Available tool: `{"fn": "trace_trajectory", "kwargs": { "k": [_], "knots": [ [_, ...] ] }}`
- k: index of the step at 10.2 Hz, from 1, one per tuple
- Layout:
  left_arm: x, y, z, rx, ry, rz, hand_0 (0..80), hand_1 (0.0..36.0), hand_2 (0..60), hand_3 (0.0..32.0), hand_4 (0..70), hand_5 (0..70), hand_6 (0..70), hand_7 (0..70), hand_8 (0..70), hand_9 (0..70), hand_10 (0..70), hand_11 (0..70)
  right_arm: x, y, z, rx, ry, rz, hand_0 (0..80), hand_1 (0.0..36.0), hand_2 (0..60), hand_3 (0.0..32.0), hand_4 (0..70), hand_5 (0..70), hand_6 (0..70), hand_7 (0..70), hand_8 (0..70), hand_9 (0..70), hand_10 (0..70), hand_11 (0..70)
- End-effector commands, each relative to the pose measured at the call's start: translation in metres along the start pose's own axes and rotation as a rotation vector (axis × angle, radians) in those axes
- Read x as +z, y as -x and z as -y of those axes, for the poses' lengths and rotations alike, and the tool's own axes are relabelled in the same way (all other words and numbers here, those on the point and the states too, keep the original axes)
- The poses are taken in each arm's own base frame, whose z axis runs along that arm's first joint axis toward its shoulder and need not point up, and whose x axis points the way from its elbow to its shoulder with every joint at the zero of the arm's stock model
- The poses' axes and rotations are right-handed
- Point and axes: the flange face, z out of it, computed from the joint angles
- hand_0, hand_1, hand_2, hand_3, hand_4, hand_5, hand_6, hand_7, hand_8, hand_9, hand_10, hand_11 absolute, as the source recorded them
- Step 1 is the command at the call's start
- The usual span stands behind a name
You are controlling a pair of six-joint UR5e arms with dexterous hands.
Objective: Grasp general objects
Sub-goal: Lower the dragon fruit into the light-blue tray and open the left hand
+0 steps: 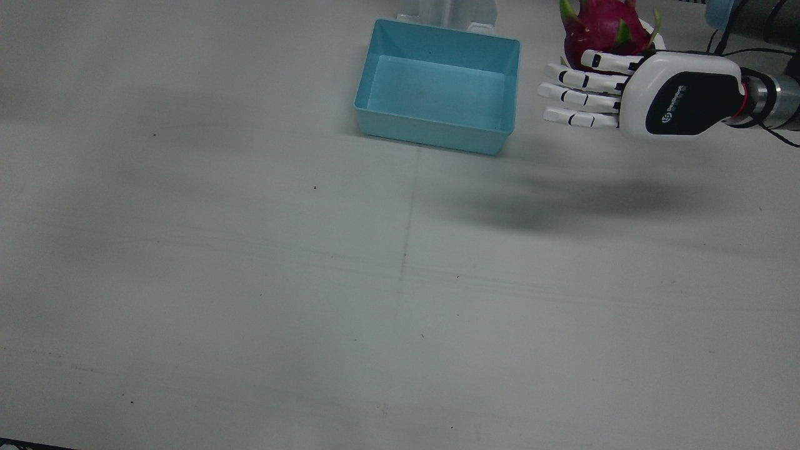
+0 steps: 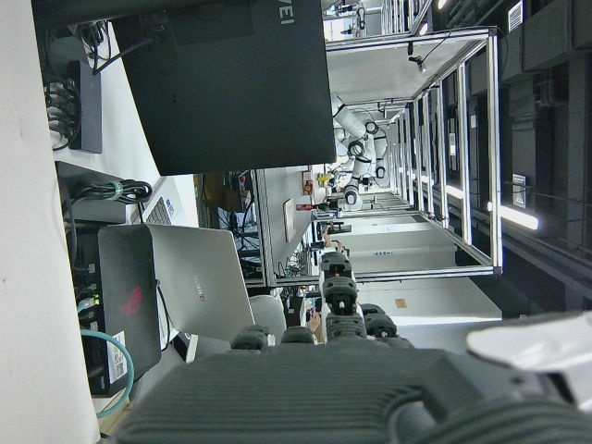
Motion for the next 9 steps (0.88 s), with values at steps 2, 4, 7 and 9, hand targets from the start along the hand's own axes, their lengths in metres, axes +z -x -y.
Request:
{"fn": "trace_trajectory", "kwargs": {
  "k": [2,4,7,9],
  "knots": [
    [0.034,0.056,-0.057,-0.056,0.051,-0.026,60.9,29.7,60.0,0.0,61.5,70.0,23.0,32.0,24.1,15.1,9.2,14.6,0.000,0.000,0.000,0.000,0.000,0.000,0.0,0.0,0.0,0.0,0.0,0.0,0.0,0.0,0.0,0.0,0.0,0.0],
    [0.057,0.083,-0.096,-0.090,0.086,-0.043,61.1,29.7,60.0,0.0,61.8,70.0,22.7,31.5,23.7,14.6,8.9,14.3,0.000,0.000,0.000,0.000,0.000,0.000,0.0,0.0,0.0,0.0,0.0,0.0,0.0,0.0,0.0,0.0,0.0,0.0],
    [0.119,0.125,-0.143,-0.118,0.107,0.017,62.0,29.9,58.8,0.0,62.9,70.0,22.4,30.9,23.2,13.8,8.6,13.8,0.000,0.000,0.002,-0.001,-0.003,-0.001,0.0,0.0,0.0,0.0,0.0,0.0,0.0,0.0,0.0,0.0,0.0,0.0],
    [0.117,0.150,-0.128,-0.126,0.079,0.062,61.2,28.8,54.6,0.0,58.9,70.0,20.6,29.4,21.8,12.1,8.0,13.0,0.000,0.000,0.001,0.000,-0.002,-0.001,0.0,0.0,0.0,0.0,0.0,0.0,0.0,0.0,0.0,0.0,0.0,0.0]
  ]
}}
